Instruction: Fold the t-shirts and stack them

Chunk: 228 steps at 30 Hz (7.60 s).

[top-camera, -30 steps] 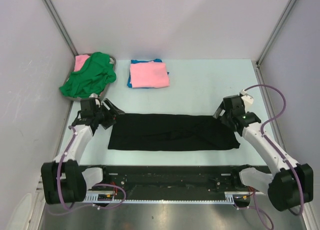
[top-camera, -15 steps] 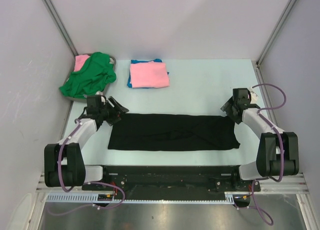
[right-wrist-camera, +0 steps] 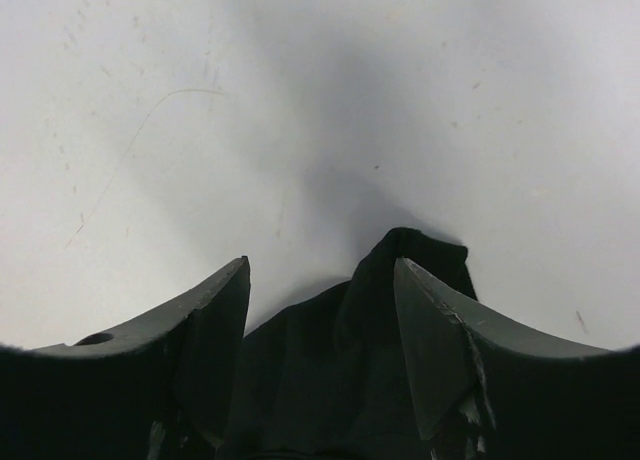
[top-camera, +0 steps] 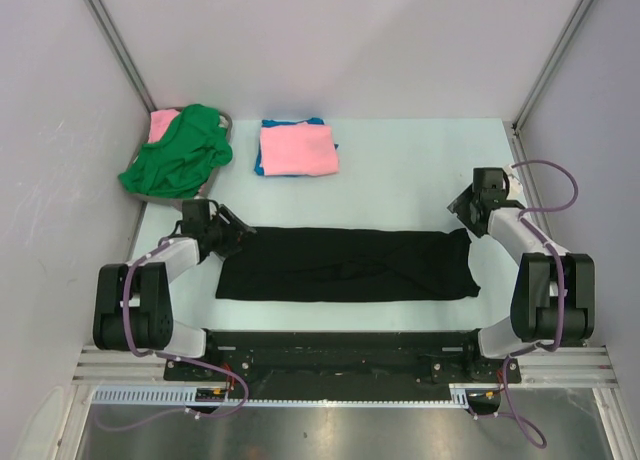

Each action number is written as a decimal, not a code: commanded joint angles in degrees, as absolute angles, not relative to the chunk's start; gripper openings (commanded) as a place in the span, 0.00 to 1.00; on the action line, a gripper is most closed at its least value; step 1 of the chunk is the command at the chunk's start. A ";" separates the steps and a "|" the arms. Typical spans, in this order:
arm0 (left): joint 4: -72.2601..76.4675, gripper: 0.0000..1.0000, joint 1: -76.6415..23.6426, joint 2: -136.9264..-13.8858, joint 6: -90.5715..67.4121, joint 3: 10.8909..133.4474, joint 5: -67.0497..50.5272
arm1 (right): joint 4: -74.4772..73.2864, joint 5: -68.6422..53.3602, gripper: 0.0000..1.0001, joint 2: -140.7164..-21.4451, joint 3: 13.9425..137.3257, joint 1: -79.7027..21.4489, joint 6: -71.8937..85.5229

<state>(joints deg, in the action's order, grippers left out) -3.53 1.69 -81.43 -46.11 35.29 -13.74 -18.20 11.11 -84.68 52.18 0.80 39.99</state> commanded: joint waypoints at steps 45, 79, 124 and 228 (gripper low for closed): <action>-0.26 0.68 3.87 -80.33 -48.52 31.64 -8.88 | -9.40 11.17 0.26 -94.84 55.11 12.66 46.06; -17.49 1.00 3.34 -64.42 -40.69 42.19 -23.47 | -24.08 -10.90 0.65 -88.94 56.43 -14.76 23.03; -15.74 1.00 5.19 -60.91 -40.78 37.44 -26.19 | -36.74 8.78 0.23 -68.20 45.44 -34.37 33.22; -12.31 1.00 5.27 -63.10 -39.72 34.28 -27.25 | -10.99 13.71 0.61 -89.29 49.22 2.72 37.44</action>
